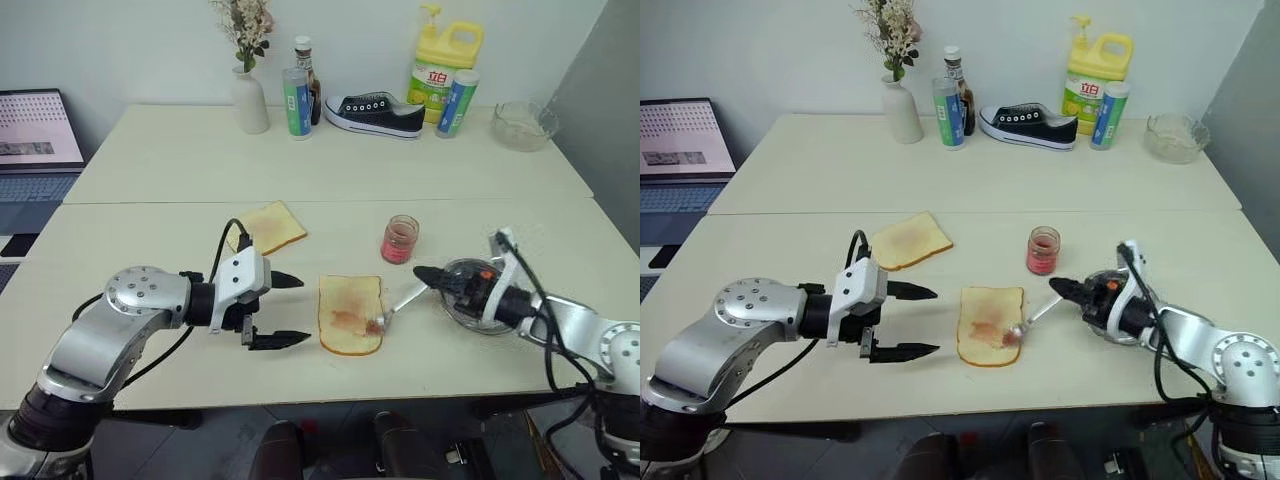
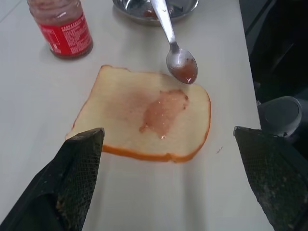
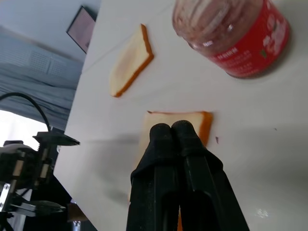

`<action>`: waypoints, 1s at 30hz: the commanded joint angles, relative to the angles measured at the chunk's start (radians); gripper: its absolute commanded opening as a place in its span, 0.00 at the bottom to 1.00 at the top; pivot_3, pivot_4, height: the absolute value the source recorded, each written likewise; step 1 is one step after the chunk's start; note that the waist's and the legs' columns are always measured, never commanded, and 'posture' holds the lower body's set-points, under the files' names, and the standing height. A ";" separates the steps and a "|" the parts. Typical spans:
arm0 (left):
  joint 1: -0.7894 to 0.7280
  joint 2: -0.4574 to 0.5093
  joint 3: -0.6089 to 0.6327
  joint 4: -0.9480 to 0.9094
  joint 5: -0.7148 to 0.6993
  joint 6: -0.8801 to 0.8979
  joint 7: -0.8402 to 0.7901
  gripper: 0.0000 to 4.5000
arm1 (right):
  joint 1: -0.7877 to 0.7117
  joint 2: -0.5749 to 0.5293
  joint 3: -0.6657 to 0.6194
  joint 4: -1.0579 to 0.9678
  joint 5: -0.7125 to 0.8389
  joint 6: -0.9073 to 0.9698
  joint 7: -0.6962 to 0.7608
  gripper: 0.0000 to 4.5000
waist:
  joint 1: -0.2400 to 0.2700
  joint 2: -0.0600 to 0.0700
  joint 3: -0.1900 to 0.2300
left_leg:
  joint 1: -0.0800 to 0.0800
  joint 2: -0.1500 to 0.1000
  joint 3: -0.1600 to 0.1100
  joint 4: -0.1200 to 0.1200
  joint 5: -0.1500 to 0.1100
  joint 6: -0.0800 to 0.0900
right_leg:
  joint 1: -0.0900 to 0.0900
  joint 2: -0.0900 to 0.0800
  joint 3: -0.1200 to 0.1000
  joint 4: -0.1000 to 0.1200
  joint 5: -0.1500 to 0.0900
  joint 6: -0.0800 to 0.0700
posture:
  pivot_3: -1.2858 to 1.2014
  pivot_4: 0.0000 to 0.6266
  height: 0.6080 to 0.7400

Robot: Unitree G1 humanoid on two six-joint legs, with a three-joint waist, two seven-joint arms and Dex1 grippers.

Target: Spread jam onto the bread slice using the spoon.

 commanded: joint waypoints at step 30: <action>-0.353 -0.496 -0.379 0.283 0.329 -0.297 0.055 1.00 | 0.109 -0.081 -0.379 0.531 -0.504 -0.195 0.496 0.00 | 0.014 0.006 -0.005 | 0.002 -0.002 0.001 0.003 0.000 0.000 | 0.004 0.000 0.002 0.000 0.001 0.002 | 0.52 0.24 1.00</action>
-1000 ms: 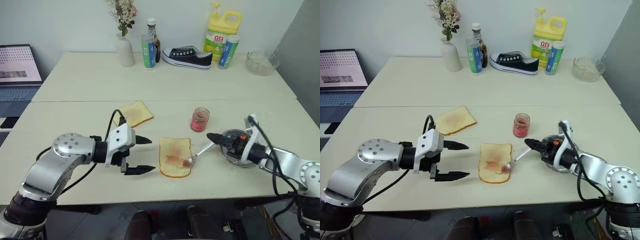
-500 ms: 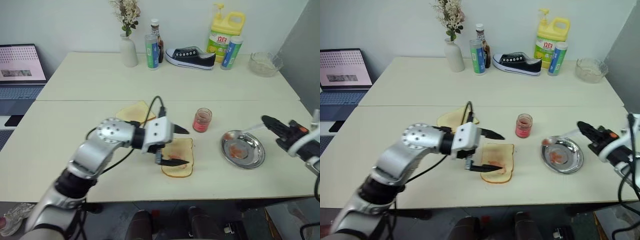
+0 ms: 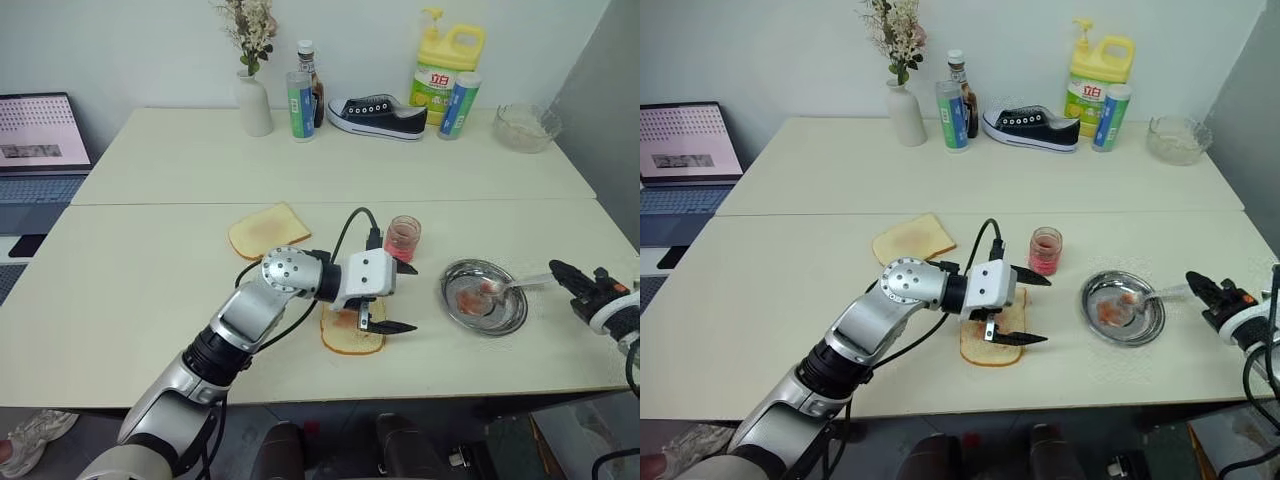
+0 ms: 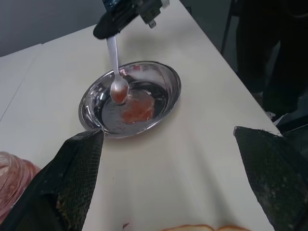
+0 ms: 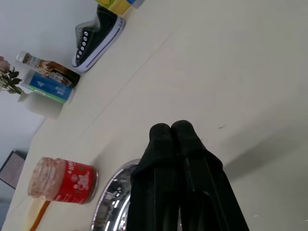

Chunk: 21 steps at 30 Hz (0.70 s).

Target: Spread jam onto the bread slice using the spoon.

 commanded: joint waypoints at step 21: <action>0.041 0.074 0.091 -0.125 -0.033 0.087 0.008 1.00 | -0.129 -0.075 -0.092 0.139 -0.246 0.031 0.177 0.99 | 0.000 0.003 -0.001 | 0.002 0.000 -0.001 0.000 0.000 0.000 | 0.002 0.000 0.000 0.000 0.000 0.000 | 0.52 0.24 1.00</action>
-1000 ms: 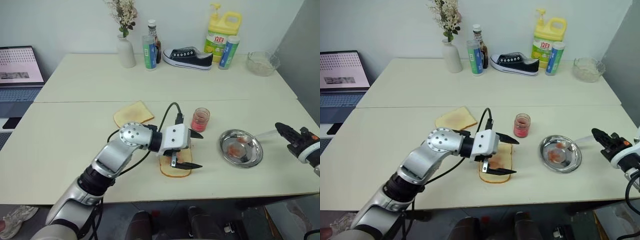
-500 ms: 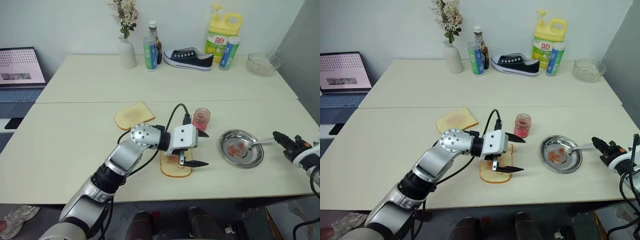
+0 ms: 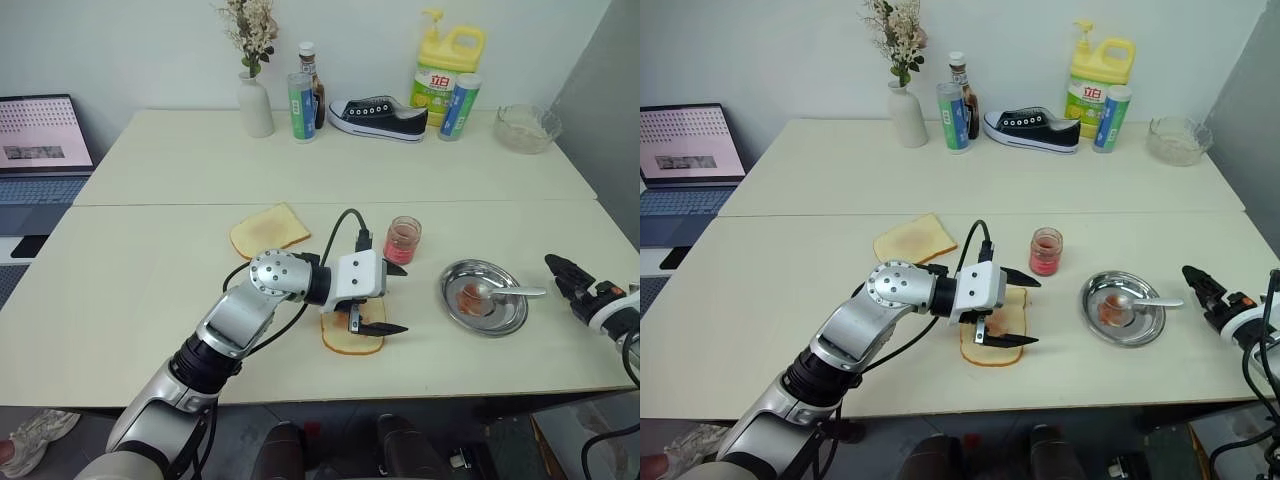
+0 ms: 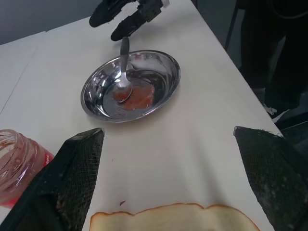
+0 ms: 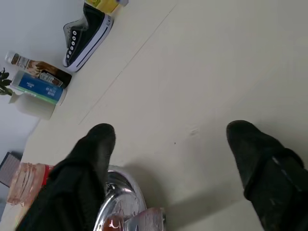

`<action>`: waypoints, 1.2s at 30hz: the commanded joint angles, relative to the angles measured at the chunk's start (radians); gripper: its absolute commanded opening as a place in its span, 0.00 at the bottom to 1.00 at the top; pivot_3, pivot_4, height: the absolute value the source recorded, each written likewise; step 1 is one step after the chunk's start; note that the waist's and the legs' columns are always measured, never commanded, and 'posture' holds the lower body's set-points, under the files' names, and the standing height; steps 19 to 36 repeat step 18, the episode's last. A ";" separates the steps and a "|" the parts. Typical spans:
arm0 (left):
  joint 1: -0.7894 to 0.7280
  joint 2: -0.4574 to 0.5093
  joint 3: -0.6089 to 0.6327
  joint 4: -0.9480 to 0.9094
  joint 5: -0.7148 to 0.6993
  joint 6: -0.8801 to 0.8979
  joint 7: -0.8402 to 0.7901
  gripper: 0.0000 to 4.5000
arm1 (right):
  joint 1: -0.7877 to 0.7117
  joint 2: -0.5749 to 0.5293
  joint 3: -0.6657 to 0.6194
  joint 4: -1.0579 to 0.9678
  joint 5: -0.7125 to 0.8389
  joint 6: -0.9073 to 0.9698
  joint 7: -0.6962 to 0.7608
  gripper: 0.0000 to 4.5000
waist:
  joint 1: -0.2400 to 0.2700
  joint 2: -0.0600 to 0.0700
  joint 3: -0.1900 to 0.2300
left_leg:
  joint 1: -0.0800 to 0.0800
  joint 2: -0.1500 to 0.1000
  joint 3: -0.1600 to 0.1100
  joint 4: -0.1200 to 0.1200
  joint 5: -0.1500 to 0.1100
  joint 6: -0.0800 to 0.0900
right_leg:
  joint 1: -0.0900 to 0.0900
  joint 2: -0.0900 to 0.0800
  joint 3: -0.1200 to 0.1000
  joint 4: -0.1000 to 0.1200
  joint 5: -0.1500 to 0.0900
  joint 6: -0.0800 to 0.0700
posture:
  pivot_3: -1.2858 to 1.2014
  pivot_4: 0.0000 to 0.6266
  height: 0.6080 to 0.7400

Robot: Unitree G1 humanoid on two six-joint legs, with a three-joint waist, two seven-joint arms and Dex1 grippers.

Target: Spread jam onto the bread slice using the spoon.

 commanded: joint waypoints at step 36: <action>0.253 0.544 0.565 -0.165 -0.337 0.364 -0.104 1.00 | 0.338 -0.461 0.152 -0.932 -0.206 0.027 0.574 0.99 | -0.001 -0.004 0.004 | 0.006 0.002 0.000 -0.001 0.000 0.000 | 0.004 -0.002 -0.002 -0.002 -0.001 -0.001 | 0.52 0.24 1.00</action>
